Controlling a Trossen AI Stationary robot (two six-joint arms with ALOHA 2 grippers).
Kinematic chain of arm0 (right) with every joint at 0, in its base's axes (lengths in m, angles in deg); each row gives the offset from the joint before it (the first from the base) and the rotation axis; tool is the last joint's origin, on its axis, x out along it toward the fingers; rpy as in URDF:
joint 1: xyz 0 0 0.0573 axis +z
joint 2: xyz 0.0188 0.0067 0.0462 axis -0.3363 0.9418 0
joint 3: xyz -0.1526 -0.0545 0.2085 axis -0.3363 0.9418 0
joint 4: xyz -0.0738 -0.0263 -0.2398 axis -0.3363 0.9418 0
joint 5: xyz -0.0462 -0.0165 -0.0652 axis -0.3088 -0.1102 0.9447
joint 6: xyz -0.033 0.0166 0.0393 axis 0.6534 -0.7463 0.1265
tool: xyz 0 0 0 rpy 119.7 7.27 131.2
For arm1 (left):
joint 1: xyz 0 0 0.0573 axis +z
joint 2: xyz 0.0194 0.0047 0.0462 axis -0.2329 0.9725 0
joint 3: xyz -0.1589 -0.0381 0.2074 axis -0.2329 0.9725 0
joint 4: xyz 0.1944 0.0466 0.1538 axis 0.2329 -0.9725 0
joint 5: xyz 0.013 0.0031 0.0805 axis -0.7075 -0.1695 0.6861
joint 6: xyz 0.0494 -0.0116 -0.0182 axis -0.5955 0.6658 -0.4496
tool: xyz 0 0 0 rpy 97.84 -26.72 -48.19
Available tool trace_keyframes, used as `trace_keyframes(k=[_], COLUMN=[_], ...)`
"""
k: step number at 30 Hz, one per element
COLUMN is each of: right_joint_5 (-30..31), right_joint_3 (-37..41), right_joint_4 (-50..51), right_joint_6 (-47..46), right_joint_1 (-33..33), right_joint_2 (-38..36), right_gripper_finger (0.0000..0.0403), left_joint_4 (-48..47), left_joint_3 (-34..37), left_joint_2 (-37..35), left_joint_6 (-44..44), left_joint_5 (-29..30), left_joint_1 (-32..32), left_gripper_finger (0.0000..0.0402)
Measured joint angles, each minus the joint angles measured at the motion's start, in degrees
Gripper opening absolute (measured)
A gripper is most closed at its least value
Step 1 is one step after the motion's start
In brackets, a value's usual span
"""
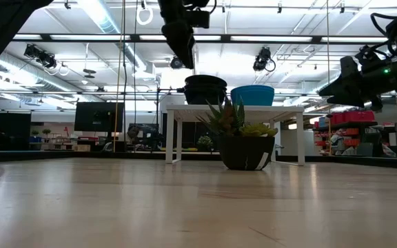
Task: Pick & Place Mini bowls
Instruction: Return to Home Position
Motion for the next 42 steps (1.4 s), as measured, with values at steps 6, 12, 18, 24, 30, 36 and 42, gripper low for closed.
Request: trace_keyframes(k=[6, 12, 18, 24, 30, 36, 42], right_joint_5=[0.0, 0.0, 0.0, 0.0, 0.0, 0.0, 0.0], right_joint_3=[0.0, 0.0, 0.0, 0.0, 0.0, 0.0, 0.0], right_joint_4=[0.0, 0.0, 0.0, 0.0, 0.0, 0.0, 0.0], right_joint_6=[0.0, 0.0, 0.0, 0.0, 0.0, 0.0, 0.0], right_joint_1=[0.0, 0.0, 0.0, 0.0, 0.0, 0.0, 0.0], right_joint_2=[0.0, 0.0, 0.0, 0.0, 0.0, 0.0, 0.0], right_gripper_finger=[0.021, 0.021, 0.021, 0.021, 0.021, 0.021, 0.021], left_joint_4=[3.8, 12.0, 33.1, 48.0, 51.8, 53.3, 65.1], left_joint_3=[0.0, 2.9, 22.7, 43.0, 57.1, 70.0, 86.0], left_joint_2=[-2.0, -4.8, -16.4, -29.7, -42.5, -57.0, -72.6], left_joint_6=[8.7, 15.2, 18.8, 23.8, 27.1, 30.3, 36.3], left_joint_5=[-10.6, -14.7, -11.9, -11.7, -10.9, -8.0, -8.6], left_joint_1=[1.6, 2.5, 2.5, 1.8, 1.7, 1.7, 0.2], left_gripper_finger=[0.0325, 0.0324, 0.0324, 0.0324, 0.0323, 0.0323, 0.0323])
